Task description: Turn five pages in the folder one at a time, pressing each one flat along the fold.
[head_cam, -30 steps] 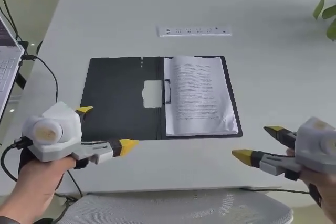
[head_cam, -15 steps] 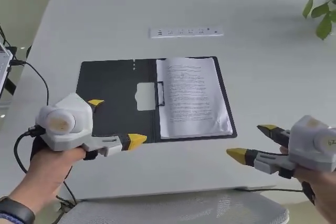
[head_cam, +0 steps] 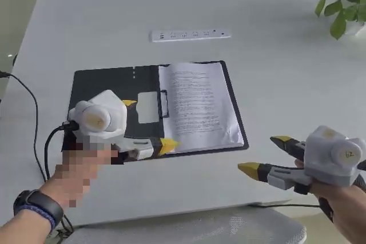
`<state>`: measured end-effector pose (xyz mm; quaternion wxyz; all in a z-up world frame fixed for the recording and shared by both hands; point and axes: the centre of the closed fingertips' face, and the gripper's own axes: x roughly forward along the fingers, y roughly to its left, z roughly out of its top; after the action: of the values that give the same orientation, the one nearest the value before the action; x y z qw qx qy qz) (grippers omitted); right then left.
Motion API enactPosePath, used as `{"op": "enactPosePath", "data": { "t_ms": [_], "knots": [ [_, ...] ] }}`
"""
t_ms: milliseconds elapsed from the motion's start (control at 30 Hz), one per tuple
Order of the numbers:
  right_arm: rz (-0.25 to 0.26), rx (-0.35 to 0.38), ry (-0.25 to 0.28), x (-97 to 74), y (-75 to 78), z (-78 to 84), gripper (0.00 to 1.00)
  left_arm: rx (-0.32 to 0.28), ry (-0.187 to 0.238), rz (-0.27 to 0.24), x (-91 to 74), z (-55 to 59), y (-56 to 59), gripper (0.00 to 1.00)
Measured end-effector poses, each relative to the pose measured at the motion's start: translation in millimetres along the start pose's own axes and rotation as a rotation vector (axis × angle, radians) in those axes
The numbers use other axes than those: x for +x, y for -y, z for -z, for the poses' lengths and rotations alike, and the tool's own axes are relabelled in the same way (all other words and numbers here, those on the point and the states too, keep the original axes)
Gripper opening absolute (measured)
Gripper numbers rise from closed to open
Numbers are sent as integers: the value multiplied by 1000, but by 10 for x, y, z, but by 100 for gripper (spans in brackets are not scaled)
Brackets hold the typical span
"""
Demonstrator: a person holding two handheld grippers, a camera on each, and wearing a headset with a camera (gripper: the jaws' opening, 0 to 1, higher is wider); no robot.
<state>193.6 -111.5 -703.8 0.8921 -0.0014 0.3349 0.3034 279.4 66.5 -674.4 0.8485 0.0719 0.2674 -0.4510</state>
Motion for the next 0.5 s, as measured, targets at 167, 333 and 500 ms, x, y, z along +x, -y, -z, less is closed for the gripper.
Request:
{"op": "enactPosePath", "data": {
  "t_ms": [167, 333, 500],
  "knots": [
    [4, 7, -2, 0, 43, 12, 71, 9, 7, 30, 232, -133, 70, 87],
    [4, 16, -3, -10, 57, 19, 71, 7, 18, 50, 443, -242, 140, 85],
    [6, 24, -6, -14, 82, 38, 71, -17, 23, 72, 678, -301, 222, 85]
  ]
}}
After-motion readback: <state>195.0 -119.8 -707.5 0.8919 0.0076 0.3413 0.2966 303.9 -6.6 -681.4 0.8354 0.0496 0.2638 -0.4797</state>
